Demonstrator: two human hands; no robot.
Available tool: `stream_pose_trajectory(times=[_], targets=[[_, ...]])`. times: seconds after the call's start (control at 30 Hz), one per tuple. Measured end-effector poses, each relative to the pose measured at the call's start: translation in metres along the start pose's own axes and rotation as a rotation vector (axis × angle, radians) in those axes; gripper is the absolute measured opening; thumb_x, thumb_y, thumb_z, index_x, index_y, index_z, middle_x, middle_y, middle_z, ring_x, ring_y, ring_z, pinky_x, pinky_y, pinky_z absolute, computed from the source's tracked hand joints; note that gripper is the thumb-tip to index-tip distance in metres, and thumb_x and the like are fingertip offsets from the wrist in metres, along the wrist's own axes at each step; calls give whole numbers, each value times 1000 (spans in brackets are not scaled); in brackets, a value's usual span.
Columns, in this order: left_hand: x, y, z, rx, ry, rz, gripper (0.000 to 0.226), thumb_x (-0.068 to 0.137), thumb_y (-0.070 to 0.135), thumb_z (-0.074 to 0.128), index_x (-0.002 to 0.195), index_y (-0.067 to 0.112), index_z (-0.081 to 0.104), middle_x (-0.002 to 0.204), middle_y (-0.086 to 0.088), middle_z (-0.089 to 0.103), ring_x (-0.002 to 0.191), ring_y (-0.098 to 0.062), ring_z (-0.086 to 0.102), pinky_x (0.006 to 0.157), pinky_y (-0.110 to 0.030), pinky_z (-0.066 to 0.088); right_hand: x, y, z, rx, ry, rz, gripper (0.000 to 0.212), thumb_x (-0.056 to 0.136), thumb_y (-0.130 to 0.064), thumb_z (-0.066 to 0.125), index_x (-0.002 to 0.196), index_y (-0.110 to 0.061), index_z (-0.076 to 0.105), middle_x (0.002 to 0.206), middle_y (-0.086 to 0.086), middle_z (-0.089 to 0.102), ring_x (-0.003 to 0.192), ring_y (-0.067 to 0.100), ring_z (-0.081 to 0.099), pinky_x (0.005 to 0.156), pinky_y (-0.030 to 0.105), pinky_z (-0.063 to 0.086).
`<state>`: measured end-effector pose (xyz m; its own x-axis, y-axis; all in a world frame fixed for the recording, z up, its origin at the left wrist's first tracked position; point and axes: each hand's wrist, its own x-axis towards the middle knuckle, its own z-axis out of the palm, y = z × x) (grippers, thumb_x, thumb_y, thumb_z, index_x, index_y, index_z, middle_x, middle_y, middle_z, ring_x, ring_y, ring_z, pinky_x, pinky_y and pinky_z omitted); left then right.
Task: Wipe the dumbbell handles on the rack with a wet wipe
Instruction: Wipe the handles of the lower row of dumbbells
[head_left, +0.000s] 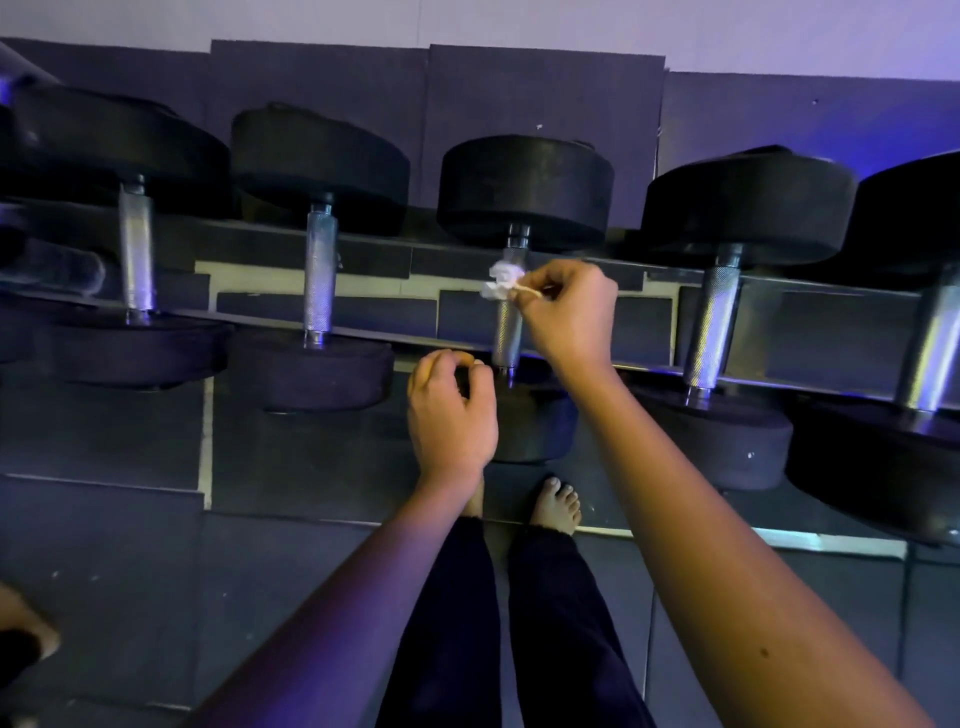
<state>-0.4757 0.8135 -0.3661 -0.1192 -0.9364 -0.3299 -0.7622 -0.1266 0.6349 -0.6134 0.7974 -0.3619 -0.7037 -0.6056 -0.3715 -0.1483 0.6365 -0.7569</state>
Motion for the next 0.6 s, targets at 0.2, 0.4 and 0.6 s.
stream_pose_trajectory(times=[0.2,0.4,0.6], targets=[[0,0,0,-21,20,20,49,77,44,36,95,14,70,102,0,64,98,-20,58,80,-25,39,-34,19,-6,-125,-188,72,7,74,-10,75,69,-15,72,72,-1,68,72,13,63,70,25,51],[0,-1,0,-23,24,14,46,77,42,37,92,13,71,99,0,64,96,-21,58,79,-25,39,-23,15,-6,19,-52,48,7,77,-8,74,83,-11,77,76,-3,69,67,3,61,65,11,49],[-1,2,-2,-16,-11,-20,33,81,30,44,91,13,70,100,0,62,98,-21,56,78,-25,36,21,-7,2,149,107,55,11,79,-9,71,89,-9,77,80,-1,72,73,6,65,74,18,52]])
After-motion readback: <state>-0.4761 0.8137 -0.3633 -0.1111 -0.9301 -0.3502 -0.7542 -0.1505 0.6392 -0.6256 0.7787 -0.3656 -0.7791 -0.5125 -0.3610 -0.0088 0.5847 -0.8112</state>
